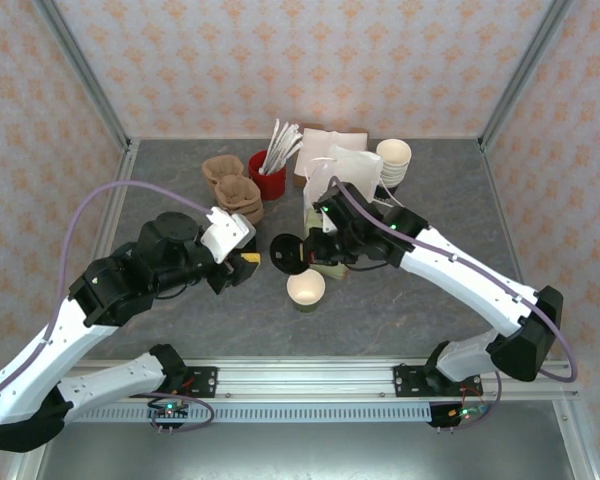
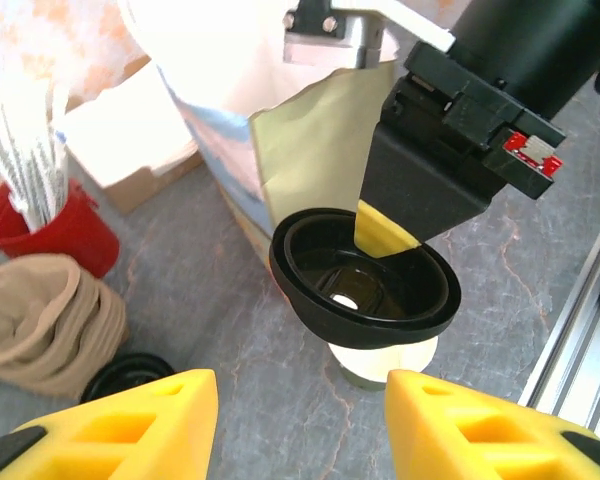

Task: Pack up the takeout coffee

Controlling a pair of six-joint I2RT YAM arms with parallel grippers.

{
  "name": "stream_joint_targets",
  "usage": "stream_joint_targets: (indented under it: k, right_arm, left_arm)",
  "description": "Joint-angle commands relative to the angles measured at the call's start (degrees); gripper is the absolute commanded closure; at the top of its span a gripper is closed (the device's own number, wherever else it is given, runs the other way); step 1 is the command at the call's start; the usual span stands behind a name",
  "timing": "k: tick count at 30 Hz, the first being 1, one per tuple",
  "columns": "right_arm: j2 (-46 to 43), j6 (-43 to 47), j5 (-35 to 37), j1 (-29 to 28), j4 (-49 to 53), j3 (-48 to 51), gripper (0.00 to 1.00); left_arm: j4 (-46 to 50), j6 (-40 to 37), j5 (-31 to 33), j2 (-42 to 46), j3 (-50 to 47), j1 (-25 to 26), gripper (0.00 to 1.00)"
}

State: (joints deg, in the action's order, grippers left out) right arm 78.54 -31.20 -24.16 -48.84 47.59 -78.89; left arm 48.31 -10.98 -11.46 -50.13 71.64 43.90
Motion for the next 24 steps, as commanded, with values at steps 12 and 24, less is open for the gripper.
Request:
stream_joint_targets:
  k: [12, 24]
  right_arm:
    - [-3.1, 3.9, -6.1, 1.9, 3.7, 3.0, 1.0]
    - [-0.2, 5.8, -8.8, 1.9, 4.3, 2.4, 1.0]
  left_arm:
    - [-4.3, -23.0, -10.6, -5.6, 2.1, 2.0, 0.51]
    - [4.5, -40.6, -18.4, -7.5, 2.0, 2.0, 0.54]
